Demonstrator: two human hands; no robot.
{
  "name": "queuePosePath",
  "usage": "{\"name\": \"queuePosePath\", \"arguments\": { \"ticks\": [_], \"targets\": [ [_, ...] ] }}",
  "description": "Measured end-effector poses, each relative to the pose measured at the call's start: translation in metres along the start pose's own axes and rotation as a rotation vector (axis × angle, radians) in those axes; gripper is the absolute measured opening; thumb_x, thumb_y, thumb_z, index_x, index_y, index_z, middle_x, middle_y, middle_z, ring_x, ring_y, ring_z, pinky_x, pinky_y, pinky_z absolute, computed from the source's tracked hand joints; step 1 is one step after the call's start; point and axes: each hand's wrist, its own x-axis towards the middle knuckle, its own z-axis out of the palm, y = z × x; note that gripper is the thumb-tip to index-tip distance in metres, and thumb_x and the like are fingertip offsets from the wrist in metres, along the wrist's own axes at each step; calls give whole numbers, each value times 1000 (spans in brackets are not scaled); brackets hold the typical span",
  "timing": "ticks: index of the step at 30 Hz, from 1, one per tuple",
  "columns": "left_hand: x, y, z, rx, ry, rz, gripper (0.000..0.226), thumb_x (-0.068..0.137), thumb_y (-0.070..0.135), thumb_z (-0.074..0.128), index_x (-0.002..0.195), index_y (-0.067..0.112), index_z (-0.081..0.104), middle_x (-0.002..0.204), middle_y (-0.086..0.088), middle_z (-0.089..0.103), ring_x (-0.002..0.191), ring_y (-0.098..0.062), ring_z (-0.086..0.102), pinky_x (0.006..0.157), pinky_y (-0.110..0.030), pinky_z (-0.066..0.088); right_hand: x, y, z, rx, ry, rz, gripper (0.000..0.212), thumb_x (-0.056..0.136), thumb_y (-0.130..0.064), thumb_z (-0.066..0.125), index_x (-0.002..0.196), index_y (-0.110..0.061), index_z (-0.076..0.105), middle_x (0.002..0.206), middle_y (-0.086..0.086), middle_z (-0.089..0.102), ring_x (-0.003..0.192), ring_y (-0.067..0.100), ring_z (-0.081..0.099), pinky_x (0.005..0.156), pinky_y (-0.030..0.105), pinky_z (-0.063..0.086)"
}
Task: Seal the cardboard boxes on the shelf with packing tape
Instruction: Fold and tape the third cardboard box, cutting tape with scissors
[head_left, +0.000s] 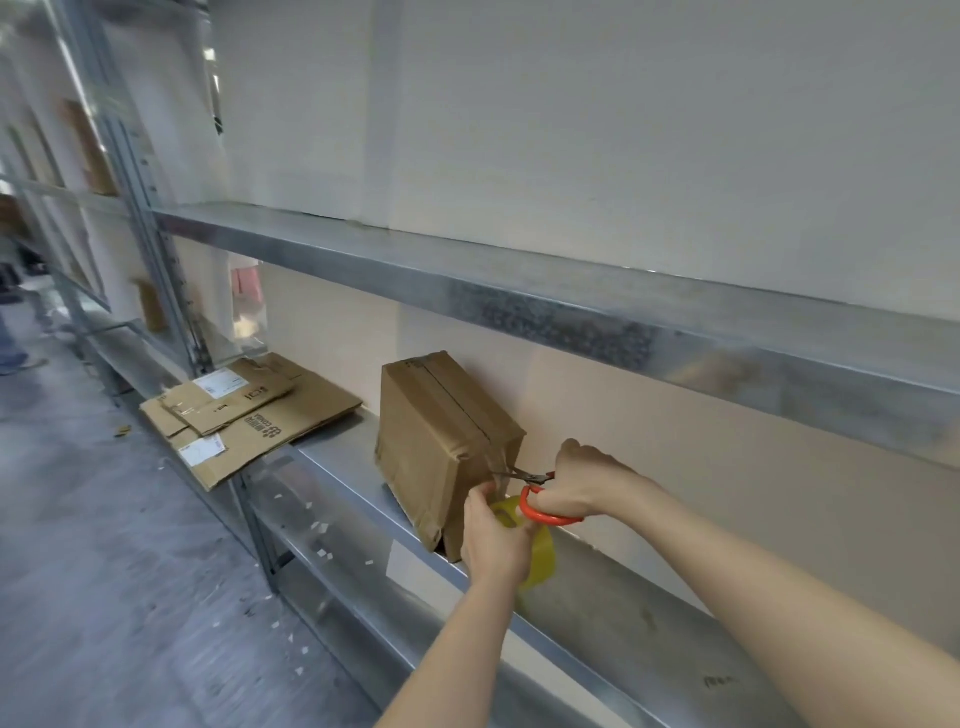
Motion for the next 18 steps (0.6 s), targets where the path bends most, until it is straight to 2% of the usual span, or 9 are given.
{"name": "queuePosePath", "arguments": {
  "ticks": [6, 9, 11, 15, 18],
  "targets": [
    [5, -1, 0, -19, -28, -3, 66, 70, 40, 82, 123, 30, 44, 121, 10, 57, 108, -18, 56, 94, -40, 48, 9, -10, -4, -13, 1, -8, 44, 62, -42, 60, 92, -12, 49, 86, 2, 57, 93, 25, 63, 67, 26, 45],
    [6, -1, 2, -29, -37, -20, 69, 66, 46, 83, 122, 31, 45, 119, 11, 58, 107, -17, 57, 93, -39, 48, 13, -13, -6, -70, 32, -47, 27, 73, -36, 63, 75, -15, 47, 76, 1, 54, 77, 21, 60, 61, 26, 44],
    [7, 0, 1, -20, -31, -28, 70, 65, 50, 82, 122, 30, 46, 119, 12, 57, 107, -16, 56, 93, -36, 47, 15, -14, -7, -103, 56, -65, 28, 79, -33, 66, 70, -16, 44, 72, 0, 51, 70, 19, 55, 57, 26, 42],
    [10, 1, -2, 4, -45, -44, 71, 66, 53, 81, 123, 28, 47, 119, 12, 55, 110, -16, 54, 93, -36, 47, 19, -15, -9, -155, 83, -67, 32, 78, -27, 73, 72, -15, 43, 74, -1, 47, 77, 21, 55, 54, 25, 39],
    [13, 3, -4, 10, -61, -63, 72, 65, 55, 81, 123, 29, 47, 119, 12, 55, 109, -15, 54, 91, -34, 47, 22, -16, -7, -189, 88, -81, 26, 80, -20, 72, 85, -11, 48, 75, 1, 47, 81, 21, 55, 65, 28, 43]
  ]
}}
